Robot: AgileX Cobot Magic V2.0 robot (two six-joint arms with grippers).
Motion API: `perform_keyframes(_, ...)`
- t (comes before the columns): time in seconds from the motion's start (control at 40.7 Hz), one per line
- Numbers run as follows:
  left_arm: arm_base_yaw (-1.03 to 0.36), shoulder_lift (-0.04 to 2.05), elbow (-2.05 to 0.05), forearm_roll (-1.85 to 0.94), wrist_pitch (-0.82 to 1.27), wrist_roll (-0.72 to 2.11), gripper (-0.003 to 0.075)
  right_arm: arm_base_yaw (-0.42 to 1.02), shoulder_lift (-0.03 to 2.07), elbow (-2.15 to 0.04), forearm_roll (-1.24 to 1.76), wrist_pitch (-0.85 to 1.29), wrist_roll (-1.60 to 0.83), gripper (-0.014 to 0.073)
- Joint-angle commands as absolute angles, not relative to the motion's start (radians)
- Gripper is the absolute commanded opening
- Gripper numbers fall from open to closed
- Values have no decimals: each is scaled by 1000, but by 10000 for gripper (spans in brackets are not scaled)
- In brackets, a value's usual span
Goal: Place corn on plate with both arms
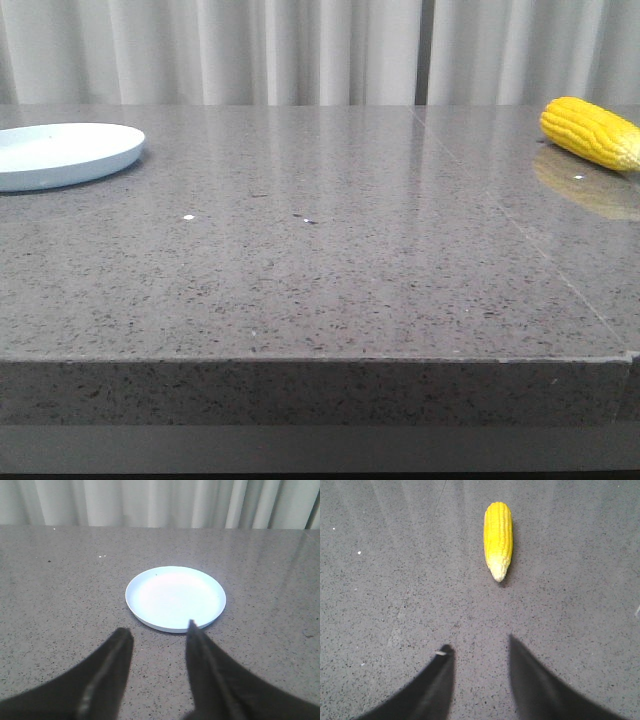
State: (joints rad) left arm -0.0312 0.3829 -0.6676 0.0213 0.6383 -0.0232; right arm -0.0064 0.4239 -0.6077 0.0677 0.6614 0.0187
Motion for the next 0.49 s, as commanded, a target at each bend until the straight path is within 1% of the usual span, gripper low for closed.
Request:
perform_keyframes(0.0, -37, 399, -704, 13, 572, -25, 491, -10, 438, -641, 57, 592, 13, 521)
perform_keyframes(0.049, -37, 399, -704, 13, 572, -25, 509, -10, 438, -641, 57, 592, 13, 545)
perform_keyframes(0.221, -37, 423, -711, 29, 600, -25, 509, -10, 438, -641, 57, 572, 13, 542)
perform_keyframes(0.344, -37, 509, -752, 35, 695, -25, 509, -10, 438, -641, 57, 562, 13, 542)
perform_keyframes(0.467, -37, 610, -784, 35, 730, -25, 507, -10, 438, -641, 57, 562, 13, 542)
